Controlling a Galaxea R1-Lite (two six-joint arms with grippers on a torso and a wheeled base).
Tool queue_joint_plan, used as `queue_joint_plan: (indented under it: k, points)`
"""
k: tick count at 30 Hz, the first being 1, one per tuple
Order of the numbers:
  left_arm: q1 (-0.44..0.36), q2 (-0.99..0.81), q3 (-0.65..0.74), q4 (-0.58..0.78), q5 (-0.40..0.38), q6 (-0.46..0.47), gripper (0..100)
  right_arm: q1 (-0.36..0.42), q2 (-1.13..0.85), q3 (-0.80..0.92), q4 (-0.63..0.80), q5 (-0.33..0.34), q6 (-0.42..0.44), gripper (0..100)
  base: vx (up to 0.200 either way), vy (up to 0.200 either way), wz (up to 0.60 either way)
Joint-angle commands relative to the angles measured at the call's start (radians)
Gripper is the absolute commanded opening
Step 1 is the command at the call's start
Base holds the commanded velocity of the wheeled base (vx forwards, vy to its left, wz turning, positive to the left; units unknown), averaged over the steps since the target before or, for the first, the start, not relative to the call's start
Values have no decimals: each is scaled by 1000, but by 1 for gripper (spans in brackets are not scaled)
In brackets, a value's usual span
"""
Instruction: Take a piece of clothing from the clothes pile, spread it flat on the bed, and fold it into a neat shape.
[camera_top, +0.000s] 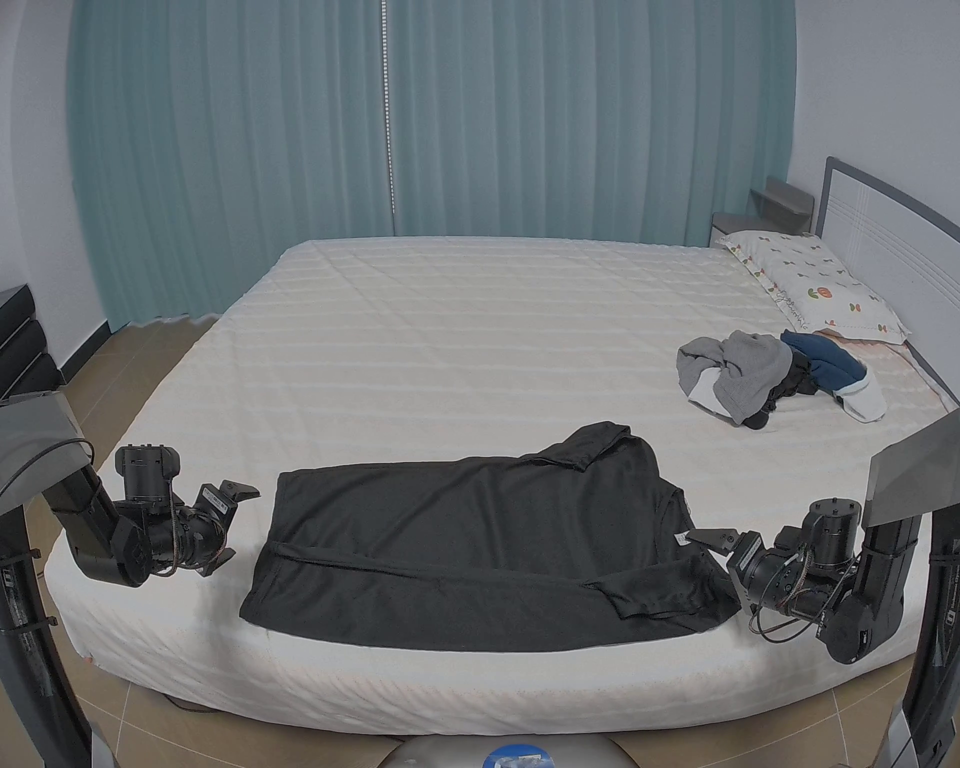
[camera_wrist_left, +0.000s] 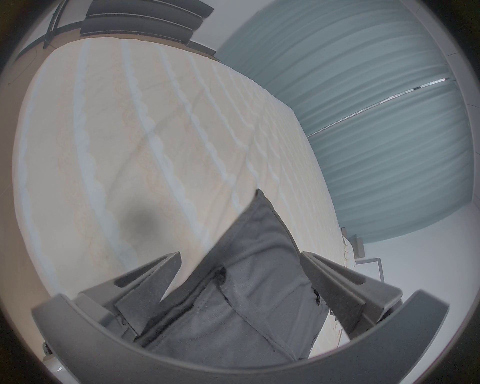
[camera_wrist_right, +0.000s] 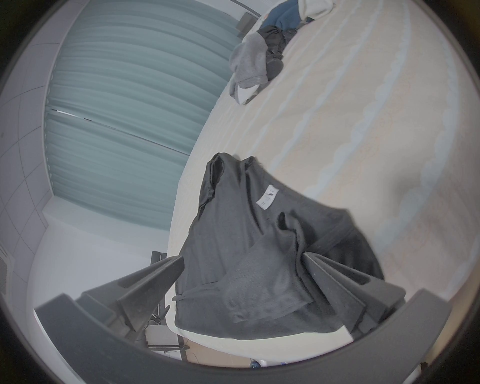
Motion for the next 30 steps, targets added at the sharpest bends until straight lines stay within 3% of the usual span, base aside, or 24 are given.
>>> queue_joint_plan:
  k: [1, 6, 12, 17, 21, 30]
  points:
    - [-1, 2, 7, -8, 1, 3, 100, 53, -93, 34, -6, -47, -1, 100, 0, 0, 0]
    - [-2, 3, 7, -8, 1, 4, 100, 116, -102, 57, 9, -73, -1, 100, 0, 0, 0]
    - [-4, 13, 6, -8, 2, 7, 100, 134, -122, 39, 54, -171, -15, 100, 0, 0, 0]
    - [-5, 16, 6, -8, 2, 7, 100, 128, -182, 37, 86, -169, -24, 100, 0, 0, 0]
    - [-5, 19, 6, -8, 2, 13, 100, 166, -108, 19, 132, -174, -23, 100, 0, 0, 0]
    - [-7, 20, 6, -8, 2, 21, 100, 172, -19, 14, 178, -174, -23, 100, 0, 0, 0]
